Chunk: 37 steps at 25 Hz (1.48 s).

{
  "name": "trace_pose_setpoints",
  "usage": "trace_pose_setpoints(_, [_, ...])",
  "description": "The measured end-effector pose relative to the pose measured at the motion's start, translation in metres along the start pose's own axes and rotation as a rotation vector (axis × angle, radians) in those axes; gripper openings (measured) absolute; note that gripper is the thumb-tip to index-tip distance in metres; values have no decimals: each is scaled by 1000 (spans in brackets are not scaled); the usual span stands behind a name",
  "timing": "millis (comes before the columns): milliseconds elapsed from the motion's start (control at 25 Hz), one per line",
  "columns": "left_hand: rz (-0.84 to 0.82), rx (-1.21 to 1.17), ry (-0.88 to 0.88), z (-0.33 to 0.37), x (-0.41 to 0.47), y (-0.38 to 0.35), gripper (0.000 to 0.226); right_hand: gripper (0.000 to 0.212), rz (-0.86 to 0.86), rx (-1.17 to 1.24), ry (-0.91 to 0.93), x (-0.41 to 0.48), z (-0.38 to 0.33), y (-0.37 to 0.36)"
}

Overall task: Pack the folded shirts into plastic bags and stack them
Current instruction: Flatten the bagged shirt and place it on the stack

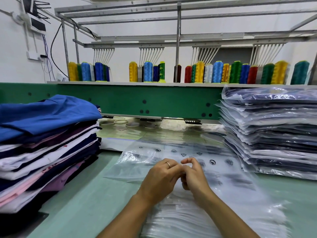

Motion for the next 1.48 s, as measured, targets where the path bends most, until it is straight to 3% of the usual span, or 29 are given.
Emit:
trace_pose_setpoints(160, [-78, 1, 34, -13, -2, -1, 6, 17, 63, 16, -7, 3, -2, 11])
trace_pose_setpoints(400, [-171, 52, 333, -73, -26, 11, 12, 12, 228, 52, 12, 11, -8, 66])
trace_pose_setpoints(600, [-151, 94, 613, -113, -49, 30, 17, 9, 347, 46, 25, 19, 0, 94])
trace_pose_setpoints(880, [-76, 234, 778, -131, -61, 54, 21, 11, 509, 32, 45, 26, 8, 123])
trace_pose_setpoints(1040, [-102, 290, 687, -124, -58, 51, 17, 4, 484, 60, 49, 23, 8, 121])
trace_pose_setpoints(1120, [-182, 237, 627, -120, -54, 40, 34, 5, 431, 70, 51, 22, 6, 115])
trace_pose_setpoints(1240, [-255, 121, 624, -114, -52, 27, 2, 7, 346, 1, 90, 21, 2, 103])
trace_pose_setpoints(1400, [-310, -19, 604, -109, -54, 16, 2, 8, 300, -36, 112, 21, 4, 97])
trace_pose_setpoints(1480, [-350, -52, 583, -104, -55, 12, 19, 11, 297, 43, 92, 22, 7, 98])
Point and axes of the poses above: each hand's wrist, its own x-axis towards the middle knuckle, its own y-axis out of the back of the hand, z = x × y, the point moved 8 cm from there along x, towards the middle knuckle, and after that the axes turned 4 degrees about x, right-handed, at the moved point
